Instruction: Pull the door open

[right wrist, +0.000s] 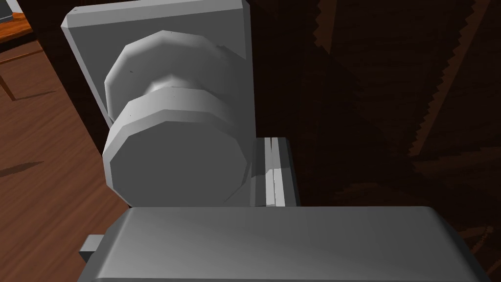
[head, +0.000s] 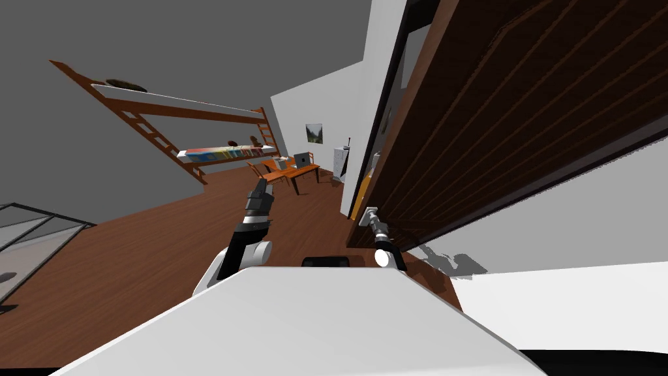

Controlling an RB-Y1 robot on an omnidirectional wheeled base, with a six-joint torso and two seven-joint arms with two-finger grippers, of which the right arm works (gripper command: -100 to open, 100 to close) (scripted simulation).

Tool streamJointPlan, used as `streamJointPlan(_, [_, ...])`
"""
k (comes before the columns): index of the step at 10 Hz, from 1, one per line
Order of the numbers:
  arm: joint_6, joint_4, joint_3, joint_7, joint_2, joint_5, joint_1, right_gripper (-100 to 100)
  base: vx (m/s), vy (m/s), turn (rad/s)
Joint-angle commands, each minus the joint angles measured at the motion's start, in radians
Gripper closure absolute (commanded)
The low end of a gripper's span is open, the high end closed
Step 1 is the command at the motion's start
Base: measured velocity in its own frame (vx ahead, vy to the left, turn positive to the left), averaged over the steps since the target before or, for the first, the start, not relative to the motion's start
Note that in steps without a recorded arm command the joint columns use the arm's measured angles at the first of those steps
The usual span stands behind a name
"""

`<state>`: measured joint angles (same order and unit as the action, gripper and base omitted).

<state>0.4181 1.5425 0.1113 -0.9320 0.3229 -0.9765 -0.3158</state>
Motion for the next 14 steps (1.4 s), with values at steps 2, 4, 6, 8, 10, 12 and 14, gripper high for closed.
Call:
streamJointPlan(2, [0.002,0.017,0.033,0.002,-0.01,0.007,0.005,-100,-0.09,-0.024,0.038])
streamJointPlan(4, [0.007,0.017,0.038,0.0,-0.01,0.008,0.006,-100,-0.072,-0.034,0.049])
streamJointPlan(6, [0.011,0.016,0.042,-0.001,-0.009,0.009,0.007,-100,-0.021,-0.007,0.003])
streamJointPlan(8, [0.015,0.016,0.046,-0.003,-0.008,0.01,0.008,-100,-0.036,-0.022,0.033])
streamJointPlan(10, [0.018,0.015,0.049,-0.004,-0.008,0.011,0.008,-100,-0.024,-0.005,0.015])
streamJointPlan(12, [0.0,0.026,0.009,-0.015,0.028,-0.019,-0.023,-100,0.02,-0.004,-0.073])
streamJointPlan(14, [-0.02,0.042,0.0,-0.017,0.038,-0.035,-0.032,-100,0.059,0.073,-0.078])
